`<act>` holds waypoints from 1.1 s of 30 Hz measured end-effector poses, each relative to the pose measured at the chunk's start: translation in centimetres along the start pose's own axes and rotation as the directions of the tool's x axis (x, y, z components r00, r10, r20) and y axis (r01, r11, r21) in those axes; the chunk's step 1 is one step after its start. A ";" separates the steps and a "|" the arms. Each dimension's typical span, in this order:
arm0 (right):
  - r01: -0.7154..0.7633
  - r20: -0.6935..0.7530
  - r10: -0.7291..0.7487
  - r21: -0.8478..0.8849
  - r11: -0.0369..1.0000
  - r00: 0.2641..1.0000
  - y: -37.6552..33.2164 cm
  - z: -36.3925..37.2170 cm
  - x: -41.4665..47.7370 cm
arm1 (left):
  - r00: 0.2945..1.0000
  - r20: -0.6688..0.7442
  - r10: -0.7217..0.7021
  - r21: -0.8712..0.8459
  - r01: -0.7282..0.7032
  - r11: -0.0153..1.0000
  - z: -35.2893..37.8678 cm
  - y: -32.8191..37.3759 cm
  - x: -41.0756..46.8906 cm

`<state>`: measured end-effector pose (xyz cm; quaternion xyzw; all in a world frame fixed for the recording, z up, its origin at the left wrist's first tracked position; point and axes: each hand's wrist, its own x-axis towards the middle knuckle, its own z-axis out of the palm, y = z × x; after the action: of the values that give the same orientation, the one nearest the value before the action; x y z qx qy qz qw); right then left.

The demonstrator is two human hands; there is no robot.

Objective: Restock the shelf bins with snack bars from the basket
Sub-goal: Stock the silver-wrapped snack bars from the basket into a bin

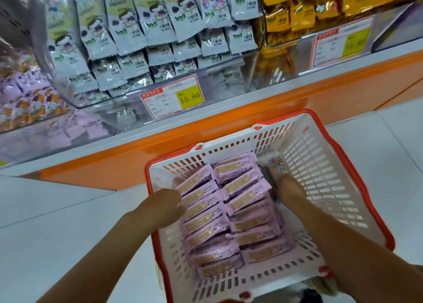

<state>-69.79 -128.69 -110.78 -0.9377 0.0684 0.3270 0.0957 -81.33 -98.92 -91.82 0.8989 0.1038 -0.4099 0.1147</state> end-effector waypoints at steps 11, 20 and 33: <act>-0.035 0.003 0.034 0.079 0.996 0.999 -0.1 0.2 0.0 | 0.999 -0.029 0.042 -0.041 -0.043 0.998 0.8 0.1 -1.6; -0.113 -0.010 0.116 0.160 0.981 0.993 0.3 0.6 -1.3 | 0.997 -0.051 0.052 -0.014 -0.052 0.999 1.4 0.4 -2.8; -0.280 0.206 0.219 0.342 0.897 0.954 0.3 -1.1 -2.7 | 0.999 -0.002 0.037 0.018 -0.037 0.999 1.5 0.3 -2.3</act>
<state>-71.34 -129.07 -108.29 -0.8566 0.2403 0.3933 0.2318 -83.82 -99.81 -90.99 0.9021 0.0836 -0.4076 0.1139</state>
